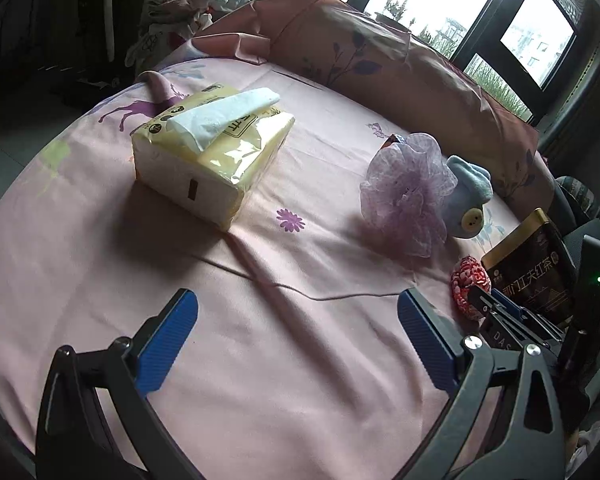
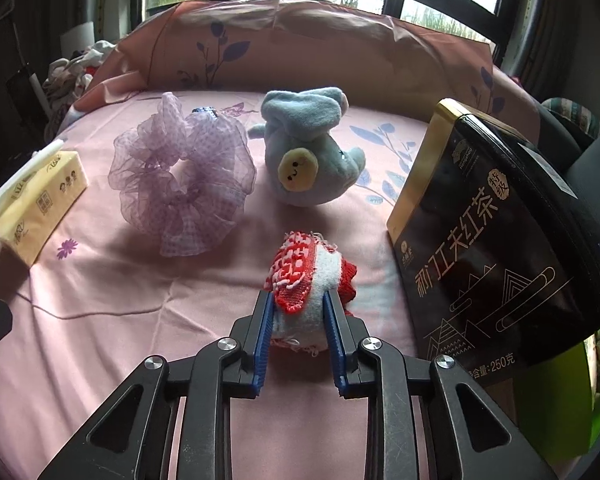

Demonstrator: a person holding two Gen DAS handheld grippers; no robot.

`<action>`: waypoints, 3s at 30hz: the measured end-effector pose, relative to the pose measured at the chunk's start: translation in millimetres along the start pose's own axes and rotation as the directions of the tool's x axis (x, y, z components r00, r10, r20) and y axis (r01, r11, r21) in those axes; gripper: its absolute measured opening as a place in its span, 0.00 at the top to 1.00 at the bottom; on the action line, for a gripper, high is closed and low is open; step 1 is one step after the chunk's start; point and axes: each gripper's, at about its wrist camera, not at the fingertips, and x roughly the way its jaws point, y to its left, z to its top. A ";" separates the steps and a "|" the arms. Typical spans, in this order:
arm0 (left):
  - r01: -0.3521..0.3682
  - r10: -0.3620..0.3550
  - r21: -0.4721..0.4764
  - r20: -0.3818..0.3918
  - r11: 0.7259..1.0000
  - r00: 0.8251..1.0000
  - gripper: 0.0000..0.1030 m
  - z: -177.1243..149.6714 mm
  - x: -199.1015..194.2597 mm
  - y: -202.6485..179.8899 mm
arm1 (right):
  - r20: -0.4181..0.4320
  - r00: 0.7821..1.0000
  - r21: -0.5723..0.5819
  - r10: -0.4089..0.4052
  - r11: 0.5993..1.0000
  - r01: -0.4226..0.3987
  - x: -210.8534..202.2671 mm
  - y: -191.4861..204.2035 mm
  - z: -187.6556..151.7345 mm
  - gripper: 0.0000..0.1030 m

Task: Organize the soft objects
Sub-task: 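Close the right gripper on the red-and-white knitted plush, then lift the plush with the right gripper and carry it over the box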

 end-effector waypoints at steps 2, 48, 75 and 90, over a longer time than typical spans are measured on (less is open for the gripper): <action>0.003 -0.003 -0.009 0.002 1.000 1.000 0.03 1.1 -0.8 2.3 | -0.010 0.991 0.011 0.132 0.991 -0.132 -8.9 4.7 0.9 0.75; 0.236 -0.194 0.155 -0.243 0.959 0.950 0.59 -37.2 28.8 -59.9 | -0.216 0.687 0.318 0.694 0.715 -0.622 22.3 22.2 -21.2 0.58; 0.282 -0.368 0.482 0.091 0.829 0.925 0.61 -30.2 -117.4 -178.0 | 0.229 0.718 0.106 0.657 0.717 -0.689 -153.1 -79.4 9.3 0.59; 0.290 -0.431 0.628 0.080 0.722 0.899 0.61 -57.9 -127.0 -274.1 | 0.411 0.736 0.186 0.539 0.740 -0.646 -183.3 -175.3 -11.1 0.59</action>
